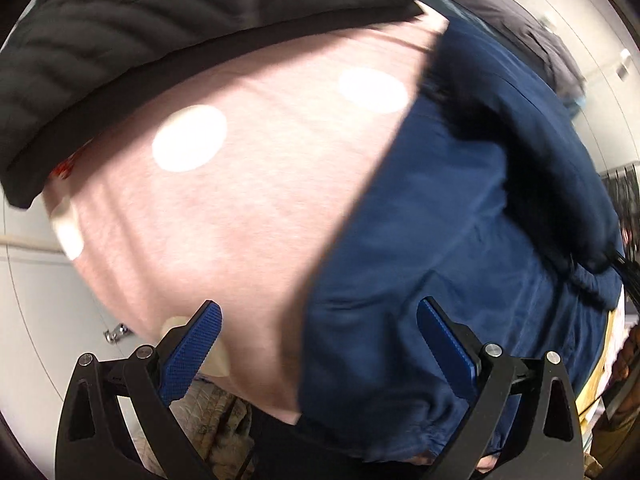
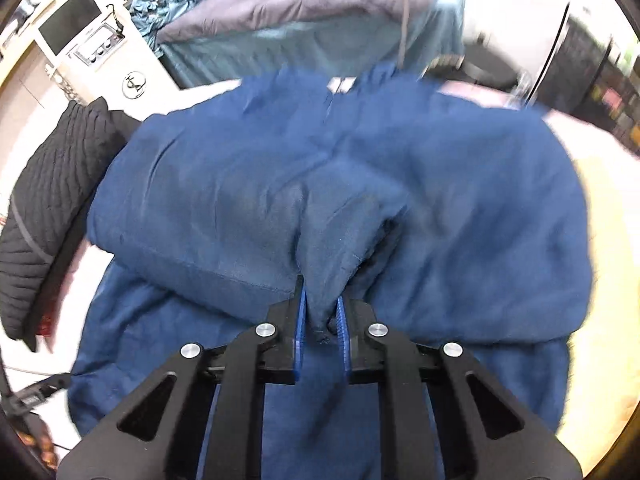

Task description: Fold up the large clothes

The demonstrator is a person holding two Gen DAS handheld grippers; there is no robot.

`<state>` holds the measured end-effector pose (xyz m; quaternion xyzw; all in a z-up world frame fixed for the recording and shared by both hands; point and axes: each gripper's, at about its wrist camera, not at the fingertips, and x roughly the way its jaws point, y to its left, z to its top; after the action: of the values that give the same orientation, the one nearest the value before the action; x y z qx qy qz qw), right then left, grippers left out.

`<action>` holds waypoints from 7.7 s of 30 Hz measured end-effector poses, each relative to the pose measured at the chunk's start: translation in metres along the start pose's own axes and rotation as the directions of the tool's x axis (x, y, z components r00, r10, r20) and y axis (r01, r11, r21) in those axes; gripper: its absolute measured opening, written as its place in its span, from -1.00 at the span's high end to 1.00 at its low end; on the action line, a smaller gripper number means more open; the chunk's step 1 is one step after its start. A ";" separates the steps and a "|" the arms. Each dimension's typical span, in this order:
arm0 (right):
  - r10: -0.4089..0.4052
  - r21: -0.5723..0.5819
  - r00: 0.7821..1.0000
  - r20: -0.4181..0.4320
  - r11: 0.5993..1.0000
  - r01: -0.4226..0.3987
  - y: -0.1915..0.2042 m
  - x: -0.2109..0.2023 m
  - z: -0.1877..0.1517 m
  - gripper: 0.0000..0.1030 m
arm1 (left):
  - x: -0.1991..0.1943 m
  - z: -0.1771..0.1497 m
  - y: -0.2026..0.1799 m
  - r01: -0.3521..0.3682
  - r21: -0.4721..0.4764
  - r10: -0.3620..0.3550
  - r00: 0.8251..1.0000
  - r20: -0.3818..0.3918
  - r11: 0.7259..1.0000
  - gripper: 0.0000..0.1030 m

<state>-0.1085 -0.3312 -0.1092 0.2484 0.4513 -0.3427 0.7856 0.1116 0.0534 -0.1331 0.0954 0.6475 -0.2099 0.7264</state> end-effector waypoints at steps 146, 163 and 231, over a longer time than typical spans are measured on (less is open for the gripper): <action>0.251 0.292 0.968 -0.012 0.927 -0.236 -0.184 -0.006 0.023 -0.17 | 0.032 0.171 -0.187 0.241 0.274 -0.236 0.970 -0.050 0.931 -0.80; -0.017 0.389 0.997 -0.080 0.920 0.047 -0.207 0.072 0.027 0.52 | 0.091 0.215 -0.211 0.069 0.243 -0.059 0.997 -0.049 0.968 0.15; 0.411 0.489 0.901 -0.138 0.819 -0.299 -0.199 0.092 -0.017 -0.90 | 0.127 0.206 -0.156 0.377 -0.019 -0.372 0.902 -0.219 0.926 -0.90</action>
<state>-0.2371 -0.4757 -0.2140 0.5452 0.3937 -0.2532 0.6955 0.2396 -0.1940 -0.2069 0.0004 0.7272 -0.3412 0.5956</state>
